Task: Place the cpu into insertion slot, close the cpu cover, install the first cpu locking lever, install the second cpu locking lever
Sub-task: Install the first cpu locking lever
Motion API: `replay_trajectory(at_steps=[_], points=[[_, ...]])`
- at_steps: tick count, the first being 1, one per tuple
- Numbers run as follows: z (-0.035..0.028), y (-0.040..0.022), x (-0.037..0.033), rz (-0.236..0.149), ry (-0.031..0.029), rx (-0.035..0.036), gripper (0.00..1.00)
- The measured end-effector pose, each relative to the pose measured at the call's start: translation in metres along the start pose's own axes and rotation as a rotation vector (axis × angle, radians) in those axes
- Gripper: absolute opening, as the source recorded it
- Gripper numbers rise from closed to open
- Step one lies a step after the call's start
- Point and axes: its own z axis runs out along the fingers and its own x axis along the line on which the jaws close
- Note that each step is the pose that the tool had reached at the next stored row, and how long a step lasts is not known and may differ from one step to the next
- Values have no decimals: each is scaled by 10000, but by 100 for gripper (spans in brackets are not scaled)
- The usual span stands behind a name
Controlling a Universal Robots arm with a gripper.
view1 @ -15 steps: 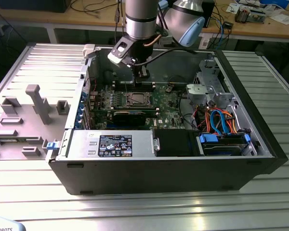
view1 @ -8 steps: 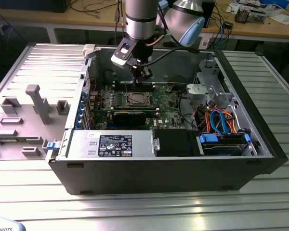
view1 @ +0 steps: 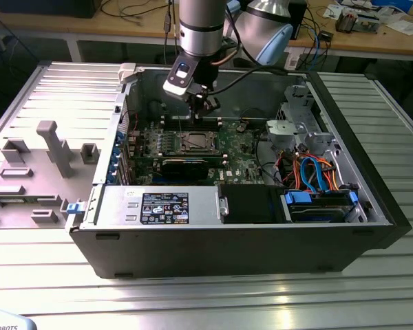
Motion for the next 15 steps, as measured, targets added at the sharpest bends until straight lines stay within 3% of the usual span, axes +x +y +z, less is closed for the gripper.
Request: replay_trajectory(at_steps=[8, 15], points=[[0, 0, 0, -1359, 14, 16, 11], [0, 0, 0, -1610, 16, 18, 11]])
